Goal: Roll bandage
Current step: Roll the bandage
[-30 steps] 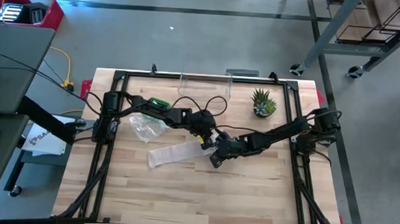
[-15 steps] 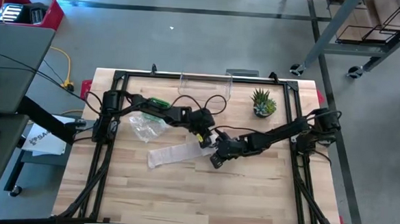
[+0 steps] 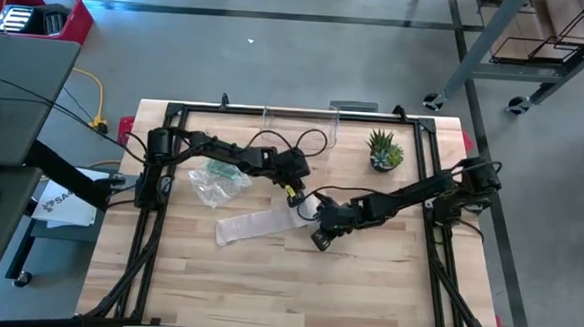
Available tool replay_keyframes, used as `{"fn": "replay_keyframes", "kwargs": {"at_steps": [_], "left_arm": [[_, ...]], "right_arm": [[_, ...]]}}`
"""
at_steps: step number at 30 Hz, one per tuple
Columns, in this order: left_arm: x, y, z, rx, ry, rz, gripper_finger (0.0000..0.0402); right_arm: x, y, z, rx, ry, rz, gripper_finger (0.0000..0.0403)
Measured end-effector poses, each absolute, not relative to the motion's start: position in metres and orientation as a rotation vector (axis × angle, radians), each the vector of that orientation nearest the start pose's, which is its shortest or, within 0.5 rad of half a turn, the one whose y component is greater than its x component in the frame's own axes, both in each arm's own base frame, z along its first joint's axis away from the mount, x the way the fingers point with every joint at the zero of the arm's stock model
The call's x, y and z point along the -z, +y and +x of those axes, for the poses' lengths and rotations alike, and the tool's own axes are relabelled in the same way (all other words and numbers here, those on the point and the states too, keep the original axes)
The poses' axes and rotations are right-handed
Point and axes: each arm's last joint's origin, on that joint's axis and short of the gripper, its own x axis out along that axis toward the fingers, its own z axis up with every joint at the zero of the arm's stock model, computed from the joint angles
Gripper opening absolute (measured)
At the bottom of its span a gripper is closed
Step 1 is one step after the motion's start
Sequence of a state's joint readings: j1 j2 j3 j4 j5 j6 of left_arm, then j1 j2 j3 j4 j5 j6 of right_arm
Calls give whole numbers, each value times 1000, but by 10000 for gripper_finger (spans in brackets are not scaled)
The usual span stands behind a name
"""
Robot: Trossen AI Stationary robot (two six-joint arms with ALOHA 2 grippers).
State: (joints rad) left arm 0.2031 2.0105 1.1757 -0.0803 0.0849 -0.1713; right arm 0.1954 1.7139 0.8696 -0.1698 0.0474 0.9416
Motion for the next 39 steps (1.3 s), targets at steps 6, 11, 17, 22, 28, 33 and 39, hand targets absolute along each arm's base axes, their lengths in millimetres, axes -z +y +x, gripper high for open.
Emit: {"fn": "replay_keyframes", "kwargs": {"at_steps": [6, 11, 17, 22, 28, 33, 39], "left_arm": [[-114, 73, 387, -181, 895, -291, 0], [-110, 73, 389, -182, 846, -307, 0], [-95, 72, 395, -167, 820, -397, 0], [-90, 64, 398, -151, 813, -401, 0], [-93, 57, 404, -132, 742, -406, 0], [-94, 58, 404, -142, 744, -393, 0], [-107, 78, 397, -219, 735, -357, 0]], "right_arm": [[-122, 54, 315, 386, 1013, 744, 0], [-121, 55, 319, 375, 978, 770, 0], [-120, 47, 321, 405, 967, 777, 0], [-121, 39, 322, 419, 952, 786, 0], [-121, 33, 325, 417, 930, 783, 0], [-121, 34, 325, 410, 933, 786, 0], [-135, 37, 322, 381, 902, 781, 0]]}}
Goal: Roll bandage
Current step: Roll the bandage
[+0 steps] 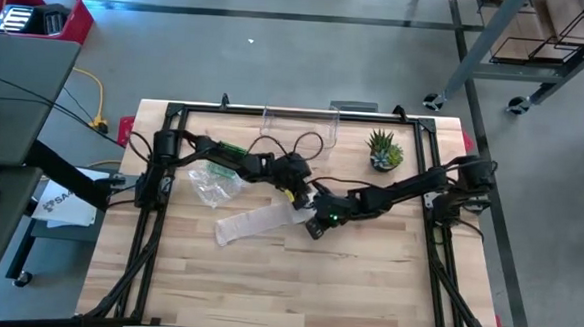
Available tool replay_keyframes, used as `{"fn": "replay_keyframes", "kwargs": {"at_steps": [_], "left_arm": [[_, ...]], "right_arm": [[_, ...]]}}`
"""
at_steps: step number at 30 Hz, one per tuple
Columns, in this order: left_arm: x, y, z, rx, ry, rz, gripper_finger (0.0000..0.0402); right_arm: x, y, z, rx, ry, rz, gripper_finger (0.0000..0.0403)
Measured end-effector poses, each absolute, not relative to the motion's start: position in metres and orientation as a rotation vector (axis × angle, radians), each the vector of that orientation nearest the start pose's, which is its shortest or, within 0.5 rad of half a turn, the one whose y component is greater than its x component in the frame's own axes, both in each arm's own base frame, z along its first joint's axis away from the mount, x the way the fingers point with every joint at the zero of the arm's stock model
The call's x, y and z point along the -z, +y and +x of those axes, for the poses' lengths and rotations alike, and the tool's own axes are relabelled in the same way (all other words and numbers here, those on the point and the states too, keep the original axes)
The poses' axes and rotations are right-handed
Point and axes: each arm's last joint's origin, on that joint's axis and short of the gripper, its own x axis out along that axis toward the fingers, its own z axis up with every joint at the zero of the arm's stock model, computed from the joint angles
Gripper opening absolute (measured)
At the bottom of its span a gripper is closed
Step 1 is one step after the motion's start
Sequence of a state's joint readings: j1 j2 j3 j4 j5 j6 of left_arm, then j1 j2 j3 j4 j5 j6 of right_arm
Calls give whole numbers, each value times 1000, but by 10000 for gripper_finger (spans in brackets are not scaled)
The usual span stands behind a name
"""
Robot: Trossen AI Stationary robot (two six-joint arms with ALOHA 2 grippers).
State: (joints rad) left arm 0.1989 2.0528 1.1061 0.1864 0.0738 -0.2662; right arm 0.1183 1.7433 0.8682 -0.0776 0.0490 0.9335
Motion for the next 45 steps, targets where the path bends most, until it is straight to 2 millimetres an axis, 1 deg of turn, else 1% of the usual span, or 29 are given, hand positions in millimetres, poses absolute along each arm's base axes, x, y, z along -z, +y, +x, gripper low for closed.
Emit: {"fn": "replay_keyframes", "kwargs": {"at_steps": [2, 5, 7, 9, 11, 12, 14, 17, 20, 22, 24, 26, 27, 28, 30, 32, 34, 38, 42, 45], "left_arm": [[-112, 85, 392, -233, 755, -313, 0], [-123, 93, 384, -251, 799, -301, 0], [-130, 97, 378, -271, 827, -293, 0], [-140, 99, 372, -273, 845, -271, 0], [-153, 96, 367, -257, 853, -261, 0], [-158, 91, 365, -238, 849, -261, 0], [-160, 78, 355, -213, 854, -288, 0], [-157, 55, 332, -225, 868, -345, 0], [-156, 27, 305, -249, 846, -423, 0], [-162, 9, 287, -262, 823, -489, 0], [-176, -6, 275, -281, 754, -516, 0], [-188, -19, 264, -320, 715, -506, 0], [-190, -24, 259, -343, 719, -497, 0], [-191, -28, 255, -369, 734, -499, 0], [-187, -33, 246, -428, 798, -561, 0], [-181, -37, 241, -484, 853, -656, 0], [-176, -42, 239, -502, 900, -728, 0], [-172, -50, 241, -485, 918, -775, 0], [-169, -51, 240, -497, 931, -764, 0], [-169, -51, 241, -495, 931, -764, 0]], "right_arm": [[-143, 37, 320, 375, 889, 782, 0], [-158, 39, 316, 325, 870, 764, 0], [-169, 41, 309, 308, 881, 741, 0], [-178, 42, 299, 340, 901, 712, 0], [-187, 39, 289, 380, 920, 697, 0], [-190, 37, 284, 407, 929, 699, 0], [-193, 30, 275, 462, 978, 721, 0], [-191, 20, 266, 510, 1062, 736, 0], [-187, 7, 272, 462, 1071, 741, 0], [-188, -2, 279, 424, 1019, 773, 0], [-190, -11, 284, 408, 959, 807, 0], [-192, -18, 287, 400, 916, 814, 0], [-193, -22, 288, 392, 909, 819, 0], [-193, -25, 287, 380, 911, 833, 0], [-193, -33, 286, 330, 929, 868, 0], [-192, -40, 283, 307, 958, 917, 0], [-191, -49, 280, 310, 980, 964, 0], [-186, -61, 281, 188, 1003, 1076, 0], [-165, -56, 288, 158, 1092, 1107, 0], [-151, -47, 295, 132, 1138, 1073, 0]]}}
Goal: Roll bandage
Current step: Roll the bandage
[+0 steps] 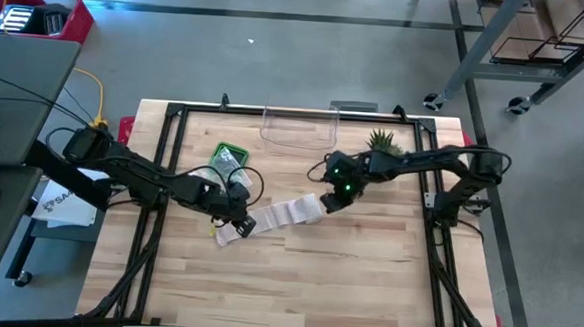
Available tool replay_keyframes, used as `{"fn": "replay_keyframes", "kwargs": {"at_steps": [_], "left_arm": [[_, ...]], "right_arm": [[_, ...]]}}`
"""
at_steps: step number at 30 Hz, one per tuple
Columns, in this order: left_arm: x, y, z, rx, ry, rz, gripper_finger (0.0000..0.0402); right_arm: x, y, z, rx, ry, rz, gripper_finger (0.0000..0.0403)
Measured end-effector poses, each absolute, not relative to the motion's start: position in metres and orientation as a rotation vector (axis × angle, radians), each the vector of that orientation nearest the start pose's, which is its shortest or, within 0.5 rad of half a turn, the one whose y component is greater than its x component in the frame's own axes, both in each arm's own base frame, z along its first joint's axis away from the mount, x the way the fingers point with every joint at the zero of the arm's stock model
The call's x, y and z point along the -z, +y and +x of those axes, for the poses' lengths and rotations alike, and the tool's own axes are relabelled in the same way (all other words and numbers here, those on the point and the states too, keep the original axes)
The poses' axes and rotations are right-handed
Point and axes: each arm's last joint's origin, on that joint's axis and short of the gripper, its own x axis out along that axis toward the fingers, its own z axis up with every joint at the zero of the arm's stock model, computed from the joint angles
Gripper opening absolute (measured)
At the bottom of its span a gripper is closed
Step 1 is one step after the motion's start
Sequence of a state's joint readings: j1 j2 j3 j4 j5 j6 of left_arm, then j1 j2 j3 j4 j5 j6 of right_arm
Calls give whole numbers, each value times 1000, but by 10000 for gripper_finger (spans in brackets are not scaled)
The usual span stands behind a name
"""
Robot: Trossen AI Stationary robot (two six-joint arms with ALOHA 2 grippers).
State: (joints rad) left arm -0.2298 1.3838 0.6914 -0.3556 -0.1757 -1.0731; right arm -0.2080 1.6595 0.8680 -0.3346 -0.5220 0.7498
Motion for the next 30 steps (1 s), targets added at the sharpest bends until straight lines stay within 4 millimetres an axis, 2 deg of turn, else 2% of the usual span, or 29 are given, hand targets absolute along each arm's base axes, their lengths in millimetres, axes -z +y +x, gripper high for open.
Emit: {"fn": "replay_keyframes", "kwargs": {"at_steps": [5, 9, 12, 18, 22, 26, 30], "left_arm": [[-169, -51, 241, -491, 933, -777, 0], [-169, -52, 241, -487, 940, -792, 0], [-169, -52, 241, -477, 945, -775, 0], [-169, -51, 240, -478, 946, -753, 0], [-169, -51, 240, -483, 945, -771, 0], [-169, -52, 241, -476, 945, -777, 0], [-169, -52, 241, -477, 945, -776, 0]], "right_arm": [[-146, -40, 304, 197, 1082, 1008, 8], [-163, -44, 303, 233, 977, 982, 36], [-171, -45, 301, 243, 953, 970, 74], [-152, -45, 307, 303, 993, 1043, 178], [-153, -46, 312, 292, 936, 1052, 226], [-152, -46, 312, 287, 945, 1046, 237], [-150, -37, 314, 270, 965, 1008, 238]]}}
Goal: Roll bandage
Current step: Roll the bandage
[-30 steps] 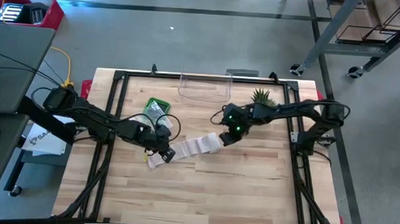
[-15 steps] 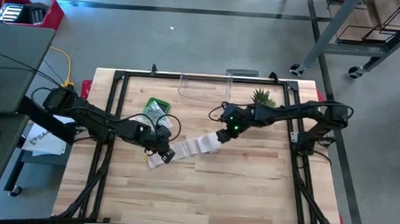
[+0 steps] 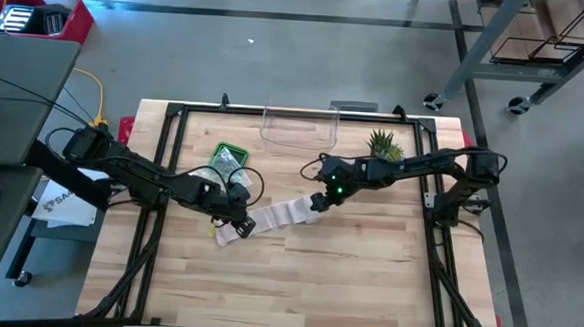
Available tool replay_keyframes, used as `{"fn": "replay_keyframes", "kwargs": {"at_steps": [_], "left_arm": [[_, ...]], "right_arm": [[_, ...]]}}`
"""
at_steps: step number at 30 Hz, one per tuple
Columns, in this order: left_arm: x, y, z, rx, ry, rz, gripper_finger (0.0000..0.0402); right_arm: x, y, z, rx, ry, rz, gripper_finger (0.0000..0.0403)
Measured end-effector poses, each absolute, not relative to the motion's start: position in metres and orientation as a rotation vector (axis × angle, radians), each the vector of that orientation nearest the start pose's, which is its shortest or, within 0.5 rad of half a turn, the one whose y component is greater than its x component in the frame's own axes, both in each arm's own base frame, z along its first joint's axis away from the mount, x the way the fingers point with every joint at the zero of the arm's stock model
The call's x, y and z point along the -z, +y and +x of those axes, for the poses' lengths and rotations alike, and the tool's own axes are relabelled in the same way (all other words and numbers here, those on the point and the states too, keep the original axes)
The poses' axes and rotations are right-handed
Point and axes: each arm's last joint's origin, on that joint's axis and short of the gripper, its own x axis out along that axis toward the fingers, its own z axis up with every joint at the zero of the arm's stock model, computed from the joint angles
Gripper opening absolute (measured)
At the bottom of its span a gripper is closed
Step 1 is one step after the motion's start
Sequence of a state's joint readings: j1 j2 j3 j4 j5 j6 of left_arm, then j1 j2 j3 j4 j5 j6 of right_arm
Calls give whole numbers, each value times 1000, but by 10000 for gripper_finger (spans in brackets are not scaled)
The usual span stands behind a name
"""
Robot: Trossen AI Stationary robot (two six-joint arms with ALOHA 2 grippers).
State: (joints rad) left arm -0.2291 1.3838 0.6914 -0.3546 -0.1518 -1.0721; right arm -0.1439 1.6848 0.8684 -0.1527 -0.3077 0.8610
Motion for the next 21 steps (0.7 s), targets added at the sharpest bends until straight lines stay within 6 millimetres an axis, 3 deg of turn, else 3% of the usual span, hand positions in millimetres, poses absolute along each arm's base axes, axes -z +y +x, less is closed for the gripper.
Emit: {"fn": "replay_keyframes", "kwargs": {"at_steps": [14, 17, 21], "left_arm": [[-170, -51, 241, -483, 926, -766, 0], [-170, -51, 240, -472, 940, -732, 0], [-169, -50, 236, -504, 971, -712, 0]], "right_arm": [[-128, -32, 325, 319, 951, 1097, 225], [-125, -30, 326, 349, 955, 1113, 191], [-125, -28, 327, 380, 946, 1136, 103]]}}
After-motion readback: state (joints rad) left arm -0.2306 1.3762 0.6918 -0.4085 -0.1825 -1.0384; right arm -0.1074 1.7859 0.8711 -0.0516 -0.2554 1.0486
